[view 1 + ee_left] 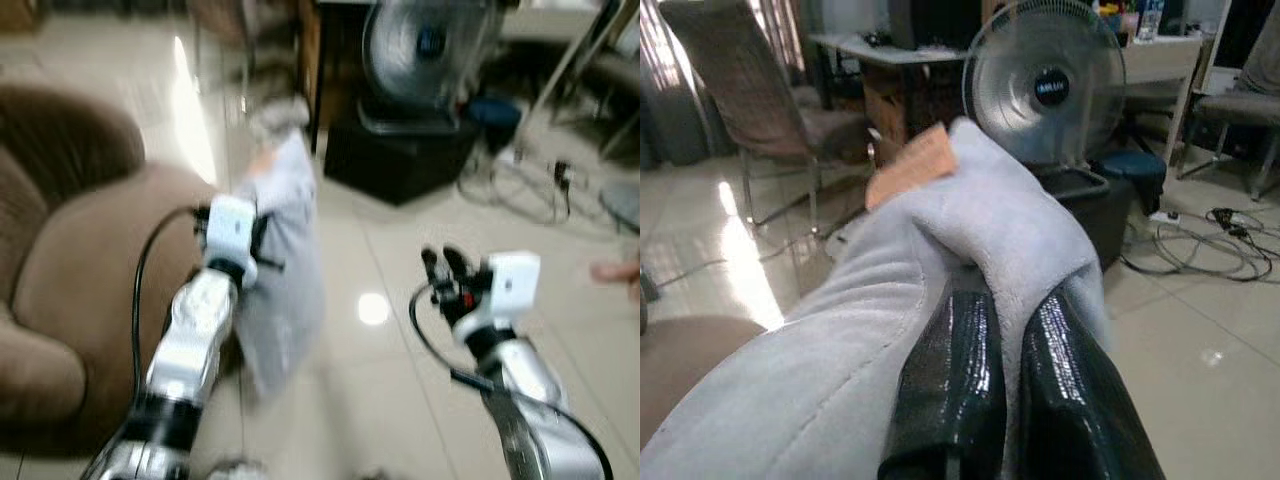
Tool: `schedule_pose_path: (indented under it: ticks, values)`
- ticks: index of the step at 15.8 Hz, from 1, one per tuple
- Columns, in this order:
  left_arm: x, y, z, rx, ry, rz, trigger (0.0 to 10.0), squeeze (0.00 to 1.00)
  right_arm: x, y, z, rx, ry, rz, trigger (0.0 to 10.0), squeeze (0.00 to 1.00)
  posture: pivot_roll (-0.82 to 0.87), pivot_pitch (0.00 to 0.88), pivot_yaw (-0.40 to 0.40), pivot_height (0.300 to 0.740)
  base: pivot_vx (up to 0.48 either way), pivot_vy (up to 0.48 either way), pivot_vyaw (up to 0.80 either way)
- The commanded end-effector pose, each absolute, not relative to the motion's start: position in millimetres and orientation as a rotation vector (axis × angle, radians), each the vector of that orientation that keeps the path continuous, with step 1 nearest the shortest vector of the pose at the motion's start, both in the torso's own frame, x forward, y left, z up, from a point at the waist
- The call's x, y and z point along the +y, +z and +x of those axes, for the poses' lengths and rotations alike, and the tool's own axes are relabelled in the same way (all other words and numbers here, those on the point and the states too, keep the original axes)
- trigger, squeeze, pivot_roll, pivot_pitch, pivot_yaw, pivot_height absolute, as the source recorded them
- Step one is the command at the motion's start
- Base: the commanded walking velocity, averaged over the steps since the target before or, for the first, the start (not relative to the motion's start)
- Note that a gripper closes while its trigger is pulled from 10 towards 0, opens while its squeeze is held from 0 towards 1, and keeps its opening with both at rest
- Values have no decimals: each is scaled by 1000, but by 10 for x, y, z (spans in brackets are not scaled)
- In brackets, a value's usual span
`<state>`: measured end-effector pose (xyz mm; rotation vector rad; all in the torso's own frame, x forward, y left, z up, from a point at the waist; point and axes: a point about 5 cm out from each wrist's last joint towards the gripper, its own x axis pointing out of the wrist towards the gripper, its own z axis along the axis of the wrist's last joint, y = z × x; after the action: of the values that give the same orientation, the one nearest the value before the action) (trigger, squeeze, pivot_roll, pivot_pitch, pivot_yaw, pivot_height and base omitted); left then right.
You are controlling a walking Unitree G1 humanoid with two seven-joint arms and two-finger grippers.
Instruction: Move the pillow to the sofa from floor
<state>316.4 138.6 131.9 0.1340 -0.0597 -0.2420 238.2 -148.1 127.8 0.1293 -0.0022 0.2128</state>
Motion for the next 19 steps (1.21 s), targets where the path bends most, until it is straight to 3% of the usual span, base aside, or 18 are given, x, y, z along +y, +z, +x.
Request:
schedule_pose_path:
  ticks: [1, 5, 10, 19]
  values:
    - [1320, 1461, 3157, -139, -269, 128, 10000, 0, -1525, 1261, 2363, 23, 206, 117, 10000, 0, 25, 2, -91, 740, 0, 0, 0]
    - [1284, 1472, 3151, -144, -294, 138, 10000, 0, -1508, 1199, 2378, 42, 220, 27, 10000, 0, 27, 4, -95, 740, 0, 0, 0]
    - [1307, 1536, 3215, -167, -277, 162, 10000, 0, -1341, 1150, 2348, 56, 344, -49, 10000, 0, 34, 5, -94, 740, 344, 0, 800]
    - [1278, 1532, 3279, -155, -294, 187, 10000, 0, -1335, 1110, 2350, 58, 351, -53, 10000, 0, 42, 7, -82, 740, 379, 0, 800]
